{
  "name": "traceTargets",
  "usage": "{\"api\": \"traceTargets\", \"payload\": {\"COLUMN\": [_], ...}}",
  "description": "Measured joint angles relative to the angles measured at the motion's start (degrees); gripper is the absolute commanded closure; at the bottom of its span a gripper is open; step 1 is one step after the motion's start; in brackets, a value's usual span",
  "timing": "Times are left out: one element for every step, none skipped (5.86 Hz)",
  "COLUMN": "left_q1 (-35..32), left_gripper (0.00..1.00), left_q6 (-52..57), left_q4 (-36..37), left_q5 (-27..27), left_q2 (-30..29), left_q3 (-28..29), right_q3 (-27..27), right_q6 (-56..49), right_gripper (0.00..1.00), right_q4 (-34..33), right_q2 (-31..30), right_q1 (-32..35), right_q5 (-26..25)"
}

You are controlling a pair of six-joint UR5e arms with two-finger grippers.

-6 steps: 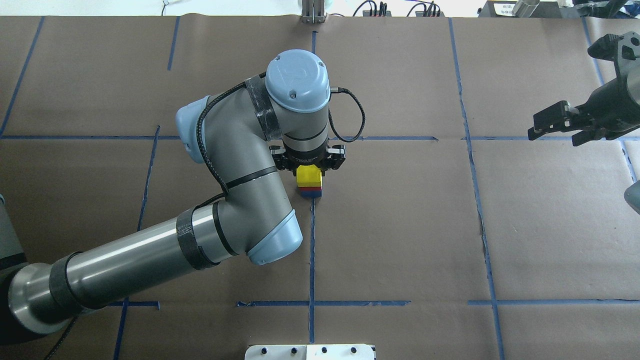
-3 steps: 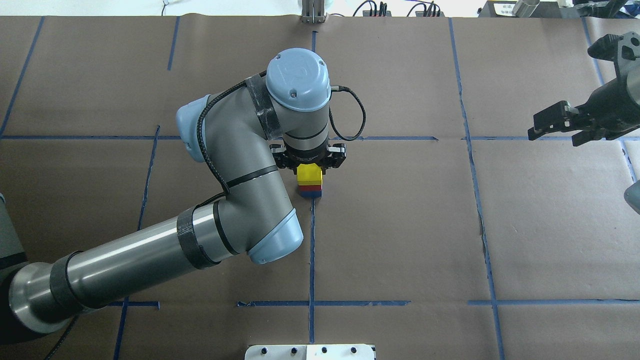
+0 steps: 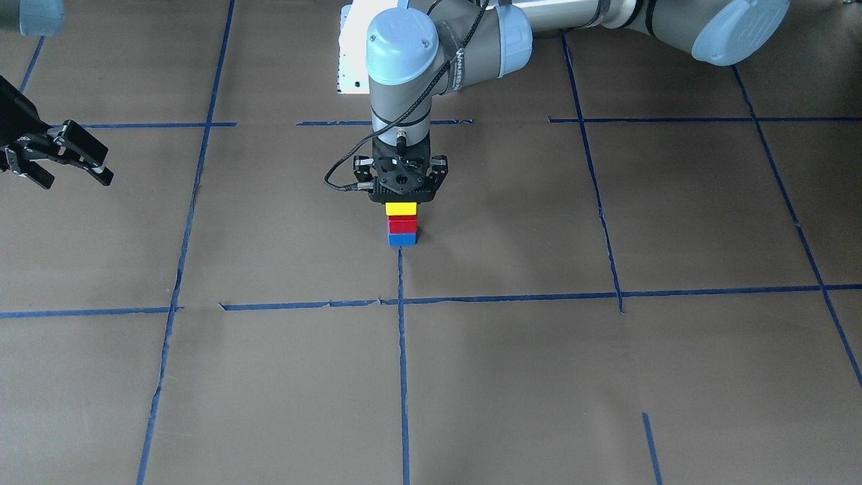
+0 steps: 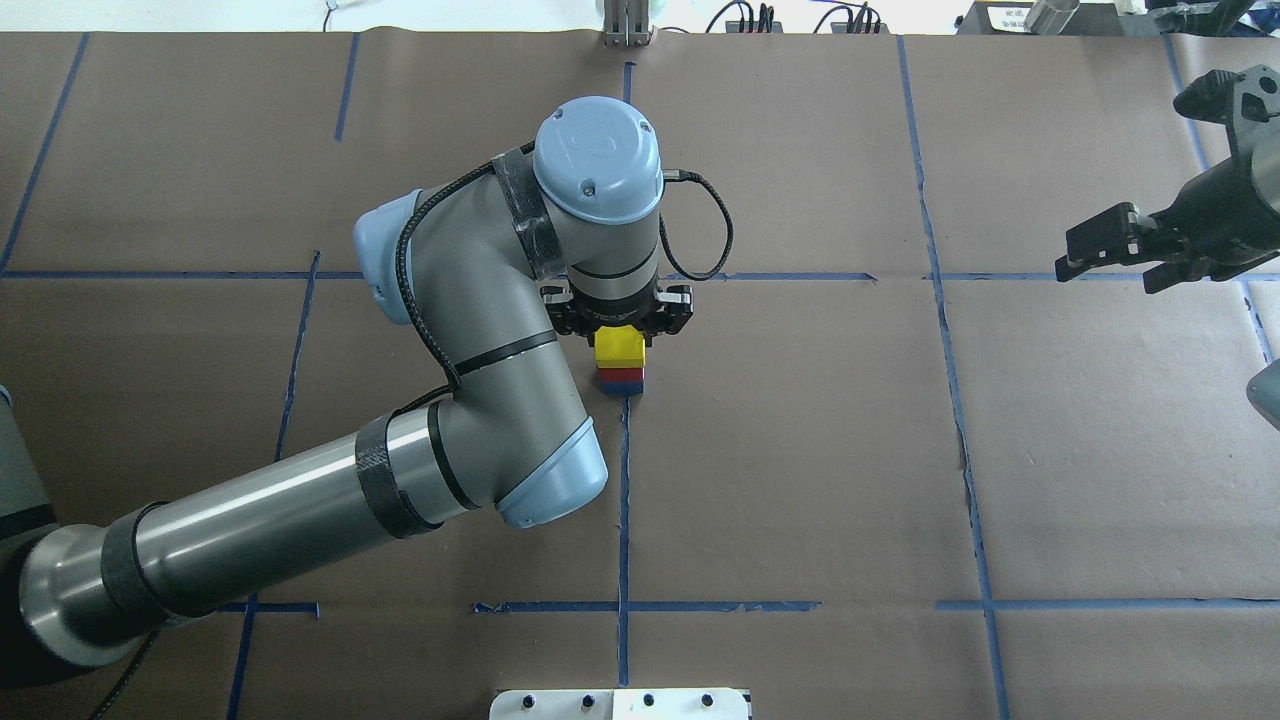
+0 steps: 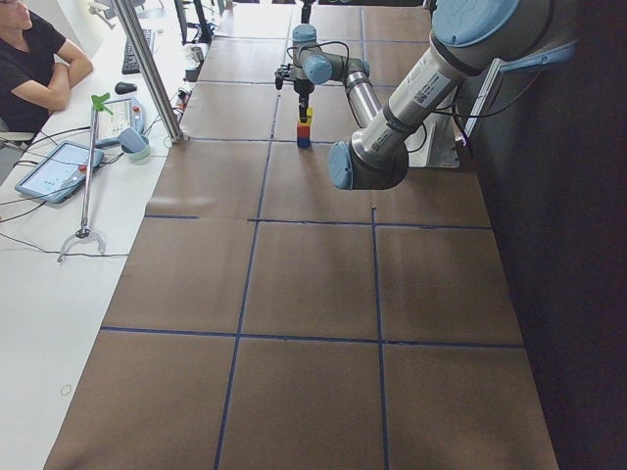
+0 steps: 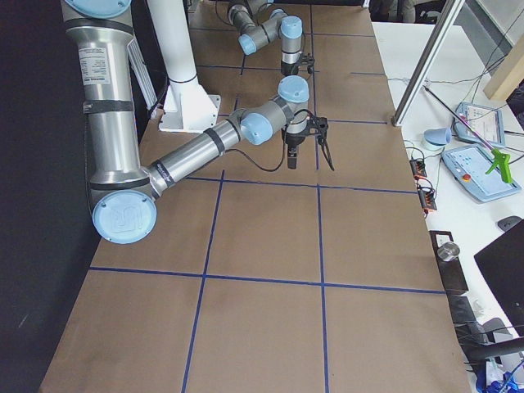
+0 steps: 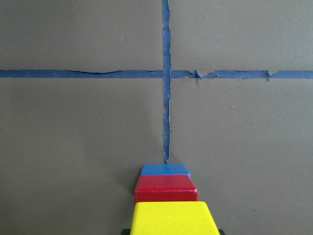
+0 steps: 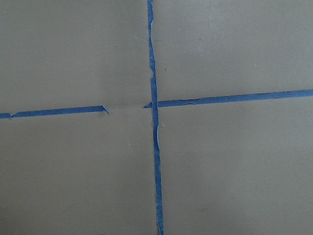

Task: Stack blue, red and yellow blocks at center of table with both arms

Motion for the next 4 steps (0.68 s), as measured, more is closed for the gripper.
{"api": "traceTargets", "payload": {"left_q1": [0.0, 0.0, -0.3, -1.8], "left_gripper": [0.08, 0.04, 0.0, 0.0], "left_q6": [0.0, 0.0, 0.1, 0.0], "left_q4": [-0.5, -0.8, -1.1, -1.3], "left_q5": [0.0, 0.0, 0.0, -0.3], "left_q2": [-0.1, -0.1, -0.3, -0.3], "left_q3": [0.5, 0.8, 0.6, -1.0], "right_q3": [-0.1, -0.1, -0.2, -0.3], "right_q6": [0.0, 0.0, 0.0, 0.0], "right_gripper": [0.0, 0.0, 0.0, 0.0], "right_q4": [0.0, 0.1, 0.1, 0.1], "right_q2": [0.0, 0.0, 0.0, 0.0], "right_q1": [0.0, 0.0, -0.1, -0.1], "right_q5": [0.0, 0.0, 0.0, 0.0]}}
